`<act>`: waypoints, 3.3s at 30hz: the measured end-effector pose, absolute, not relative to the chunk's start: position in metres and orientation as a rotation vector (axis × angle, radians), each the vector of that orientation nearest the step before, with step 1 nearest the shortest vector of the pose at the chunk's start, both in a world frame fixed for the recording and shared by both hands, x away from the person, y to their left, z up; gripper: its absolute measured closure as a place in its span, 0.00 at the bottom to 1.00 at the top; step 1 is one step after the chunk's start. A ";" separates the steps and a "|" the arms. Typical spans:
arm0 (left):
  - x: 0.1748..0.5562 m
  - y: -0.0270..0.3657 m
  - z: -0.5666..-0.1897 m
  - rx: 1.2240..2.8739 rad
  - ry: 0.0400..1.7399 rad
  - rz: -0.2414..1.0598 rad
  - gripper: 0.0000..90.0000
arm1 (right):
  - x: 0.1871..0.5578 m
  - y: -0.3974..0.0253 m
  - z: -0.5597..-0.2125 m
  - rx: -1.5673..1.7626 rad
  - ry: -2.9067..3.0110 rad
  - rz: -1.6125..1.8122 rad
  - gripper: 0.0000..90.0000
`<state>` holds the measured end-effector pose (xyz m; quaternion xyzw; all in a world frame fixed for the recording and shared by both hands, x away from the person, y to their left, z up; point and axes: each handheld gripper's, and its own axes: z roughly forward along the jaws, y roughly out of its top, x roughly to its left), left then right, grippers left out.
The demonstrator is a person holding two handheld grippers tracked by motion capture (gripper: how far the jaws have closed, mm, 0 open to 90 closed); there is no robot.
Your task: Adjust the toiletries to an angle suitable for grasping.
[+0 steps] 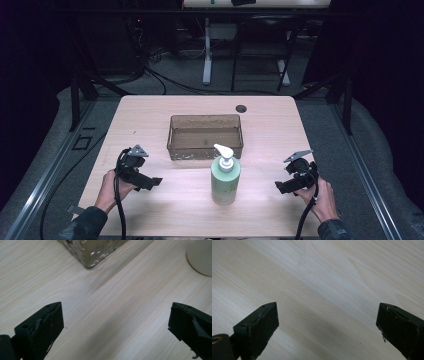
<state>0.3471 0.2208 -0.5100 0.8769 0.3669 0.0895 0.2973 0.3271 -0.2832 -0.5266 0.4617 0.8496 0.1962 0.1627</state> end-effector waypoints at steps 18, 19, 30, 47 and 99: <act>0.335 0.188 -0.503 2.372 0.853 0.200 0.00 | 0.331 -0.281 -0.528 1.294 2.454 0.509 0.04; 0.335 0.187 -0.503 2.377 0.840 0.203 0.00 | 0.331 -0.281 -0.528 1.294 2.454 0.510 0.04; 0.330 0.170 -0.497 2.377 0.784 0.186 0.00 | 0.331 -0.281 -0.528 1.305 2.455 0.517 0.04; 0.318 0.130 -0.482 2.353 0.652 0.149 0.00 | 0.331 -0.282 -0.528 1.311 2.457 0.513 0.04; 0.308 0.040 -0.451 2.158 0.480 0.215 0.13 | 0.331 -0.284 -0.526 1.323 2.445 0.529 0.04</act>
